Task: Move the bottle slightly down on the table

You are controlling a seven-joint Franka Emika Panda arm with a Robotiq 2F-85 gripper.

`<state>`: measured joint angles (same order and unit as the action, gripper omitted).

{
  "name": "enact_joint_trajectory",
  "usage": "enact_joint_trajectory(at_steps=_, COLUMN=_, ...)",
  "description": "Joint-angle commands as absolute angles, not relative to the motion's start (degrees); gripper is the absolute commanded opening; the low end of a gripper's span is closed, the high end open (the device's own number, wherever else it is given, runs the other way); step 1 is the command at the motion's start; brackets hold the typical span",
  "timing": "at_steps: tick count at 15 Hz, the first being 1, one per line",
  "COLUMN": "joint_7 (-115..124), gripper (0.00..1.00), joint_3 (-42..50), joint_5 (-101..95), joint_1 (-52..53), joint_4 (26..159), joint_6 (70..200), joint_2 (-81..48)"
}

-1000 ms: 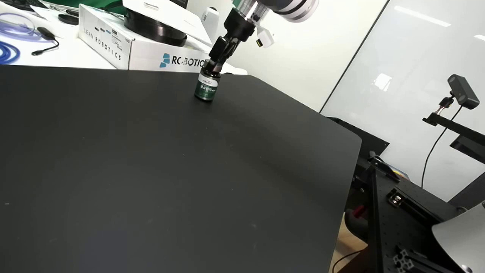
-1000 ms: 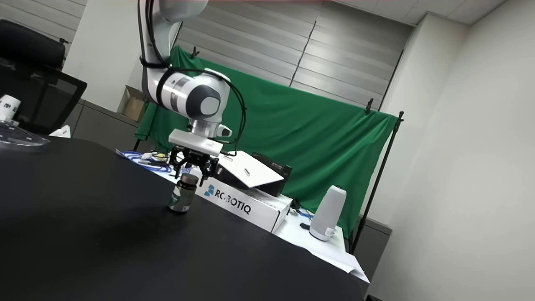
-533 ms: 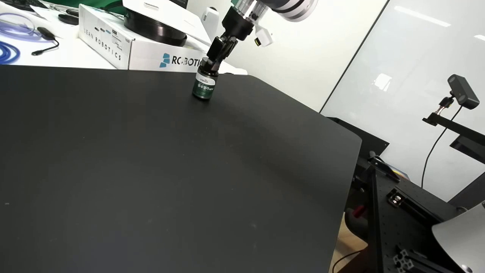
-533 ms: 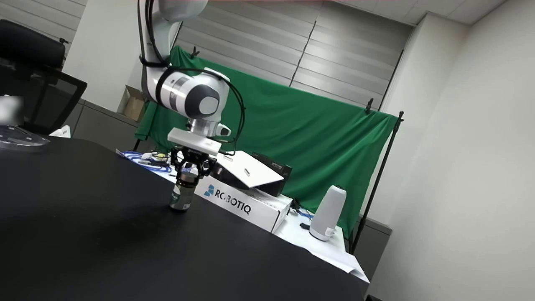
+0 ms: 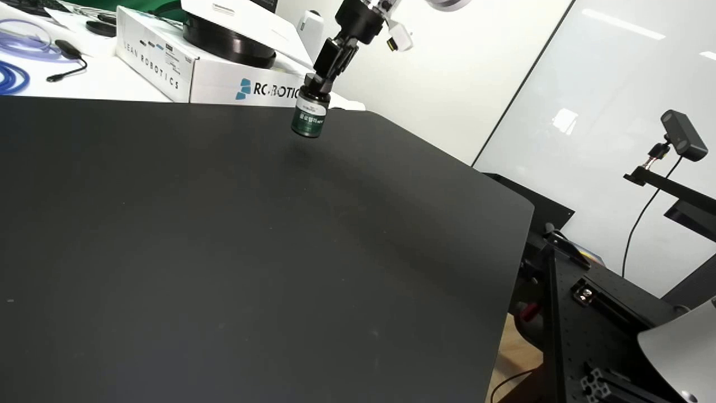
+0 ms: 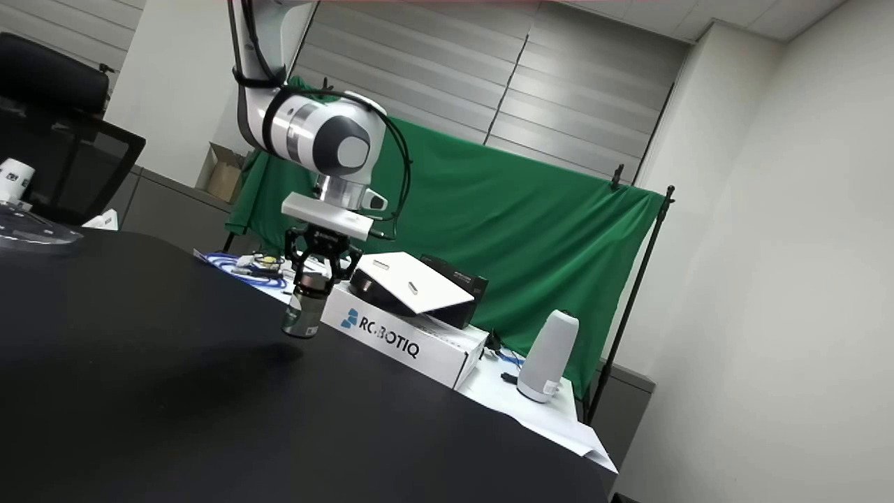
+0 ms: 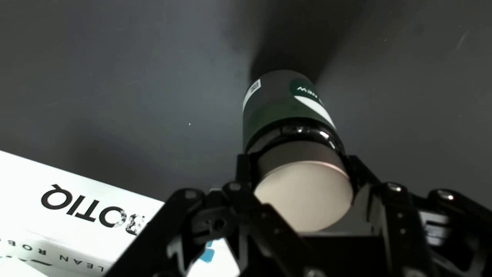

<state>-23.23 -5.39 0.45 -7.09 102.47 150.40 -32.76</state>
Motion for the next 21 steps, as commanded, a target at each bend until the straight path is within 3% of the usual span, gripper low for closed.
enact_joint_trajectory(at_steps=1, joint_7=-20.86, gripper=0.36, joint_3=-3.55, joint_5=-2.36, joint_1=-5.81, joint_4=112.27, joint_6=147.83, joint_2=-22.5)
enact_joint_trajectory(at_steps=13, joint_7=-29.62, gripper=0.36, joint_3=-2.14, joint_5=2.06, joint_1=-3.89, joint_4=147.8, joint_6=150.25, joint_2=7.51)
enact_joint_trajectory(at_steps=21, joint_7=-39.61, gripper=0.36, joint_3=5.19, joint_5=8.84, joint_1=1.21, joint_4=158.16, joint_6=160.59, joint_2=9.09)
